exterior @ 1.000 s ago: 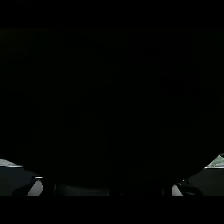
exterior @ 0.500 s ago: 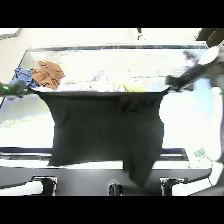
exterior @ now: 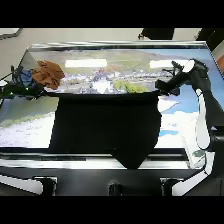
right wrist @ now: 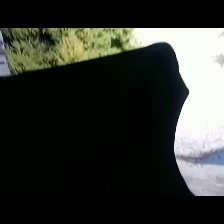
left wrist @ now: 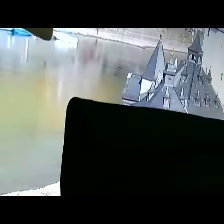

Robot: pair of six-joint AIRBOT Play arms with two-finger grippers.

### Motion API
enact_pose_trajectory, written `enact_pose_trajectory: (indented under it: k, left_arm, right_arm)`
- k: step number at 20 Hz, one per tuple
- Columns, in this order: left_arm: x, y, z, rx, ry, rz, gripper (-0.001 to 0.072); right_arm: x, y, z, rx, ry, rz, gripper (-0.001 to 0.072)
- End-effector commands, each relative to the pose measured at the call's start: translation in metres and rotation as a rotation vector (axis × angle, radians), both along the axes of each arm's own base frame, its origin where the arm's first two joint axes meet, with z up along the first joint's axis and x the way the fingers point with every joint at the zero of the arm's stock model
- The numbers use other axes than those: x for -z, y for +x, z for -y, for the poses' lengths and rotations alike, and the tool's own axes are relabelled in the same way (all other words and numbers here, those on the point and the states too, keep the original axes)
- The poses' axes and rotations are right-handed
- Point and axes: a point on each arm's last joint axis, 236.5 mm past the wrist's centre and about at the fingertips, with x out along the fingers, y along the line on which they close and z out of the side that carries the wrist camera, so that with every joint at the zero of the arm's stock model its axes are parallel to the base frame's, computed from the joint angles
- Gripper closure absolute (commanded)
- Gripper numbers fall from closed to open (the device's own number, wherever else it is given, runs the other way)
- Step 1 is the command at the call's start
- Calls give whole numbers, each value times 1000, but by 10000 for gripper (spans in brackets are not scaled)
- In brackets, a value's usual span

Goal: Fold the shirts.

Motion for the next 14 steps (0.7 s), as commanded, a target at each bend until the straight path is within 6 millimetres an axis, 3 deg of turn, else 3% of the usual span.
enact_pose_trajectory:
  k: [1,4,6,12,13,14]
  left_arm:
    - [24,-48,9,109,6,-211,675]
    - [44,-97,1,182,45,-399,675]
    - [56,-115,5,199,25,-469,675]
    - [79,-140,18,217,-19,-559,673]
    - [77,-139,17,213,-23,-552,614]
    - [73,-136,16,202,-26,-542,420]
  right_arm:
    - [3,-66,-5,-88,13,-248,666]
    - [33,-96,-12,-42,50,-387,667]
    - [51,-109,-17,-34,74,-434,667]
    - [62,-96,-17,64,73,-399,665]
    - [60,-95,-20,65,83,-396,615]
    - [56,-97,-19,61,86,-398,437]
